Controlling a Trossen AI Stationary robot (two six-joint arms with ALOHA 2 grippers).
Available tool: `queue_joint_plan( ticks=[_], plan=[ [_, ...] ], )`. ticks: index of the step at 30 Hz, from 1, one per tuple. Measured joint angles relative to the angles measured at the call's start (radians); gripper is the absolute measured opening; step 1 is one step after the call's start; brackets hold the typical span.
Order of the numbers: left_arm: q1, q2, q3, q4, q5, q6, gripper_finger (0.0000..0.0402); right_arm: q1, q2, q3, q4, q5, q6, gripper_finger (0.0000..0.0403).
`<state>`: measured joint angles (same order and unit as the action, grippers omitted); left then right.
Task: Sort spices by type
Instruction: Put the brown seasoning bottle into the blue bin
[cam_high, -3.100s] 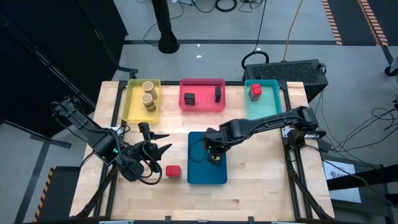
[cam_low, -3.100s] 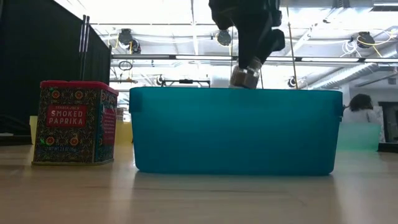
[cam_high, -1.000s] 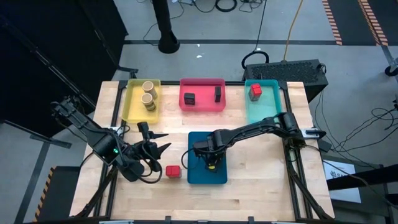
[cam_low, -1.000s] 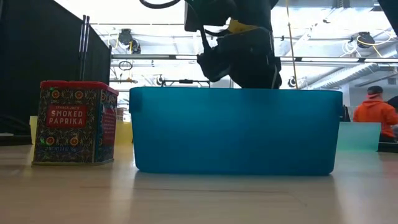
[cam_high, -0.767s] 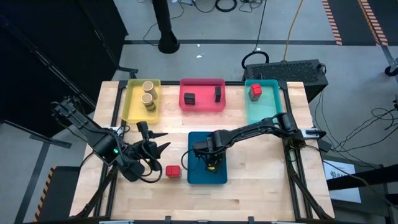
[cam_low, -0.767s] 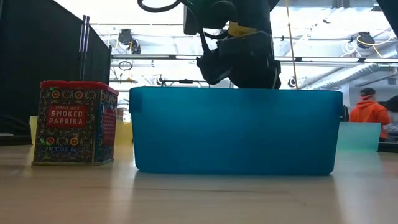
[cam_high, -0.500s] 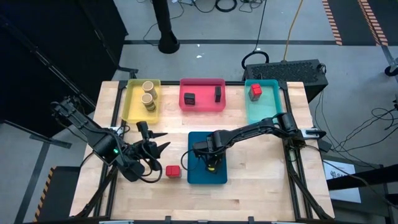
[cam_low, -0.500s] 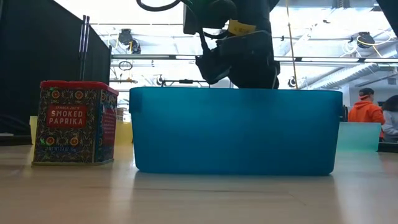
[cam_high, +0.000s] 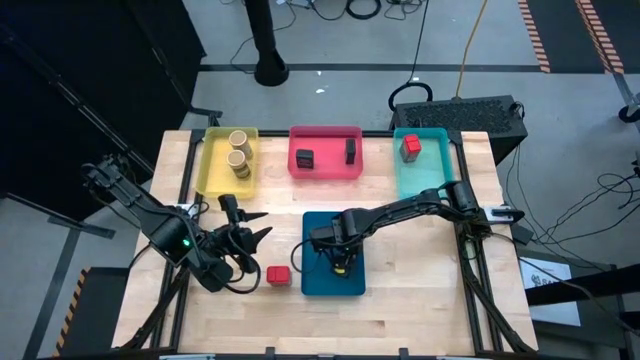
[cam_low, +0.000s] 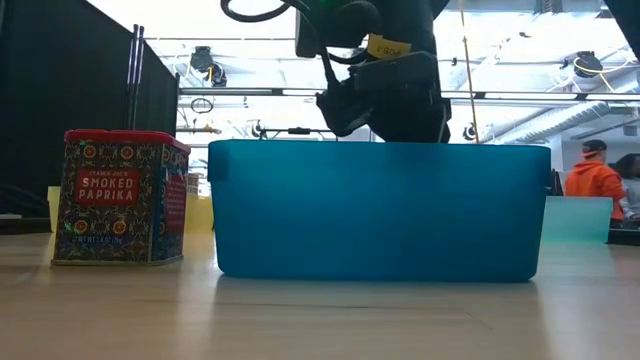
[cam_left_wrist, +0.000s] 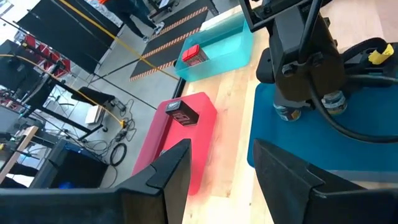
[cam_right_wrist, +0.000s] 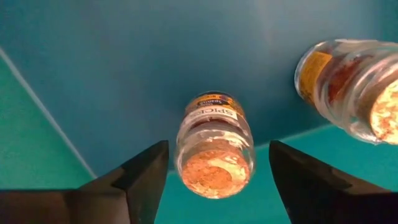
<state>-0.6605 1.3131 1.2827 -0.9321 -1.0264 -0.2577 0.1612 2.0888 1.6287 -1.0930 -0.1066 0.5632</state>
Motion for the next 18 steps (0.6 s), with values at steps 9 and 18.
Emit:
queue_joint_plan(
  ticks=[9,18],
  plan=[
    [0.0,0.0,0.0,0.0,0.0,-0.027,0.0177,-0.003,-0.001,0.0,-0.018,0.0,-0.007,0.0267],
    [0.0,0.0,0.0,0.002,0.0,-0.039,0.0177,-0.003,-0.002,0.0,-0.045,0.001,-0.001,0.0267]
  ],
)
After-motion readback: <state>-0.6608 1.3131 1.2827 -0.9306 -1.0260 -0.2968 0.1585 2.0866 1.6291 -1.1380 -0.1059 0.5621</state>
